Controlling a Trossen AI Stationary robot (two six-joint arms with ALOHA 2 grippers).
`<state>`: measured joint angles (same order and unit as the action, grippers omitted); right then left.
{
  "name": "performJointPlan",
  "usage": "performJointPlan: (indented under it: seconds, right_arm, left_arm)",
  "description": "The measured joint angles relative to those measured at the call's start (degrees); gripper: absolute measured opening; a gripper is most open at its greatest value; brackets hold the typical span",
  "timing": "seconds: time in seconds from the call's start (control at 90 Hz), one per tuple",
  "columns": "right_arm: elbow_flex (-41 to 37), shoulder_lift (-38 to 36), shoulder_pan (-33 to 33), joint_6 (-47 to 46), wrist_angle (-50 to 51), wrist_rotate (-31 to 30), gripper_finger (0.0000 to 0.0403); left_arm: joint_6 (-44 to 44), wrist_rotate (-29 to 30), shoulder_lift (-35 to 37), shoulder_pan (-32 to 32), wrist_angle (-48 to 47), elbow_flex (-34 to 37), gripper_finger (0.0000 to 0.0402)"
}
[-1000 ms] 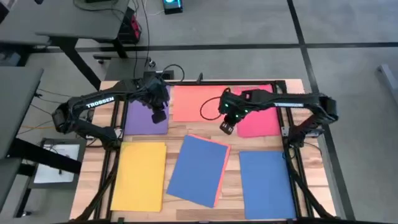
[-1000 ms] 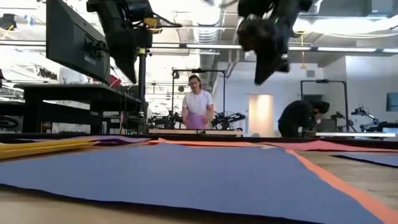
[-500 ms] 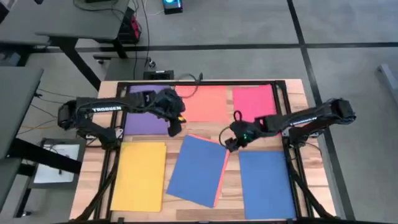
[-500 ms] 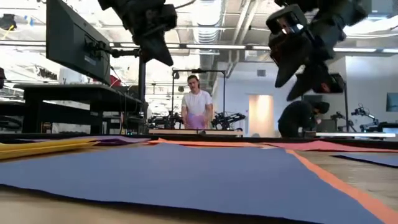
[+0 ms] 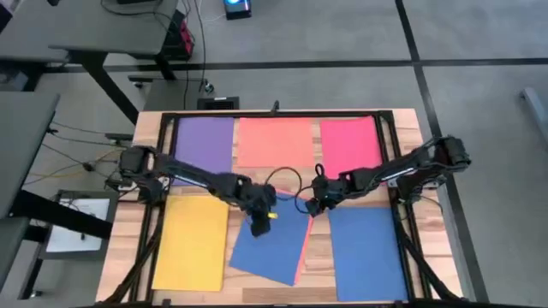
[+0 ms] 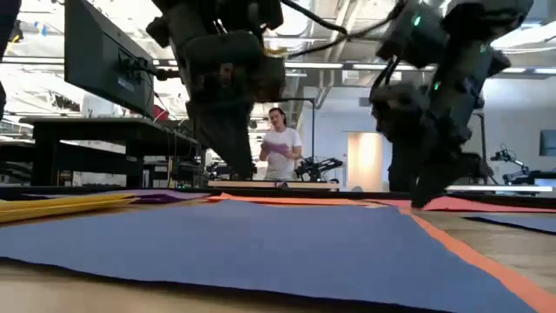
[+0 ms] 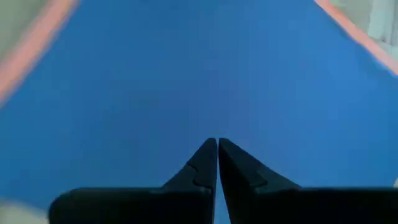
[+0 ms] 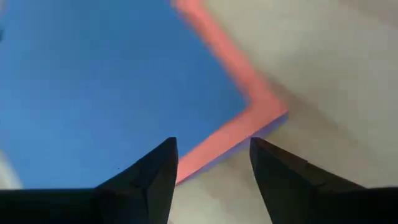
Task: Organize paper
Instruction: Stack the blue paper on top of the other blue paper
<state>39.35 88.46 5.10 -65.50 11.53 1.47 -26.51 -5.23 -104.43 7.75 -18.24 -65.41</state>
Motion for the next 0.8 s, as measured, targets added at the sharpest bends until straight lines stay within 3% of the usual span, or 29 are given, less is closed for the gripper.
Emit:
performJointPlan:
  seconds: [0.4, 0.8]
  right_arm:
    - [0.1, -1.3, -2.3, 1.5, -1.9, -1.4, 0.0191]
    - [0.1, -0.9, -3.7, 3.2, -0.2, -2.1, 0.0191]
  left_arm:
    - [-3.6, 2.4, -6.2, 0.3, 2.8, -0.1, 0.0]
    - [-3.6, 2.6, -6.9, 0.4, 4.2, -0.1, 0.0]
